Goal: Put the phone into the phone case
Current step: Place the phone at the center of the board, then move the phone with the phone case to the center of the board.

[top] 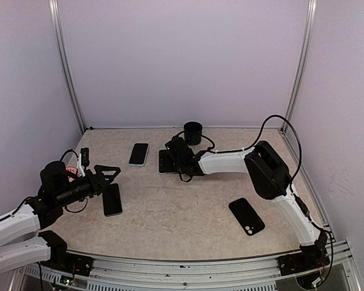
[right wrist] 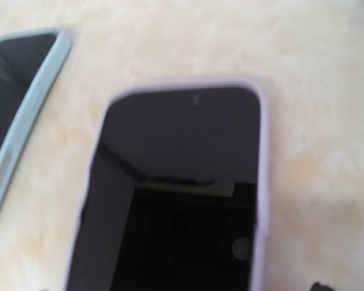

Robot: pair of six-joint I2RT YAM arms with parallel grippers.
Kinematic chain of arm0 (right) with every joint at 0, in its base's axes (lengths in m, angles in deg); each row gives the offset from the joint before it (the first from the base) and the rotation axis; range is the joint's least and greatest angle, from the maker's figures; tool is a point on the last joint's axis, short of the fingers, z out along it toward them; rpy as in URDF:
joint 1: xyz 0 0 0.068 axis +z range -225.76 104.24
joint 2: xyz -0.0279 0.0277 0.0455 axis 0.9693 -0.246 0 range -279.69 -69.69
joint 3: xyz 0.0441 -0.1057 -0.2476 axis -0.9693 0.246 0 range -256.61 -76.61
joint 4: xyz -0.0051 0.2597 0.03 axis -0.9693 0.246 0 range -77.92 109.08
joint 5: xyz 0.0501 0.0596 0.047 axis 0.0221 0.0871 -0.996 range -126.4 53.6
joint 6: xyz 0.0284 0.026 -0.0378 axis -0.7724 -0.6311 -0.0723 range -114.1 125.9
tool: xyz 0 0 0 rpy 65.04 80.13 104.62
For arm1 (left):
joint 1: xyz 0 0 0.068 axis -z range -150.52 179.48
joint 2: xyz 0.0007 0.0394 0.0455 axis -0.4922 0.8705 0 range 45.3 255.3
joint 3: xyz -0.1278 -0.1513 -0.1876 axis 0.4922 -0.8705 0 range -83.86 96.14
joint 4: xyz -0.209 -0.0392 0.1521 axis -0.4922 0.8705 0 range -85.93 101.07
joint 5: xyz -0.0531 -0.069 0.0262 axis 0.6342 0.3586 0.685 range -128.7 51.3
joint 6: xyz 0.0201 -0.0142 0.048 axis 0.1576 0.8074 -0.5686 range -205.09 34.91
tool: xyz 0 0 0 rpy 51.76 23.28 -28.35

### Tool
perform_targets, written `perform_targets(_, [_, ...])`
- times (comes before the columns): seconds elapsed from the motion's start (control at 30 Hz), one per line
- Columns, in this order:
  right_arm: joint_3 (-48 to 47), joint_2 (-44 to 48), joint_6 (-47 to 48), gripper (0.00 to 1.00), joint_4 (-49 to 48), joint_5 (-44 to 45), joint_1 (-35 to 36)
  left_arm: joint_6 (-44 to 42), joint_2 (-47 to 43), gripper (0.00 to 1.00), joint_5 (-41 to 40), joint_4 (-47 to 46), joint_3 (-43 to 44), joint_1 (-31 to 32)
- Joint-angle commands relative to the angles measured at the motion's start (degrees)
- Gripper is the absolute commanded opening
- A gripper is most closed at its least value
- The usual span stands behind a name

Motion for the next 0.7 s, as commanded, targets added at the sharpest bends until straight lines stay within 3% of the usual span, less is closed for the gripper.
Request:
perform_targets(0.0, [11.3, 9.7, 3.9, 0.91, -3.0, -5.7, 0.1, -0.6, -0.8, 0.80, 0.9, 0.3, -0.1, -0.9])
perform_targets(0.13, [21.5, 17.2, 8.8, 0.90, -7.6, -13.0, 0.0, -0.4, -0.7, 0.80, 1.2, -0.3, -0.3, -1.1])
perform_targets(0.23, [23.6, 18.8, 13.1, 0.90, -6.1, -18.6, 0.0, -0.3, 0.1, 0.80, 1.4, -1.1, -0.4, -1.2])
perform_targets(0.37, [22.2, 17.5, 17.1, 0.87, 1.1, -17.9, 0.4, 0.1, 1.2, 0.80, 1.7, -2.2, -0.5, -1.2])
perform_targets(0.67, [21.8, 15.1, 18.3, 0.81, 5.7, -12.4, 1.0, 0.3, 1.2, 0.80, 1.6, -2.3, -0.6, -1.2])
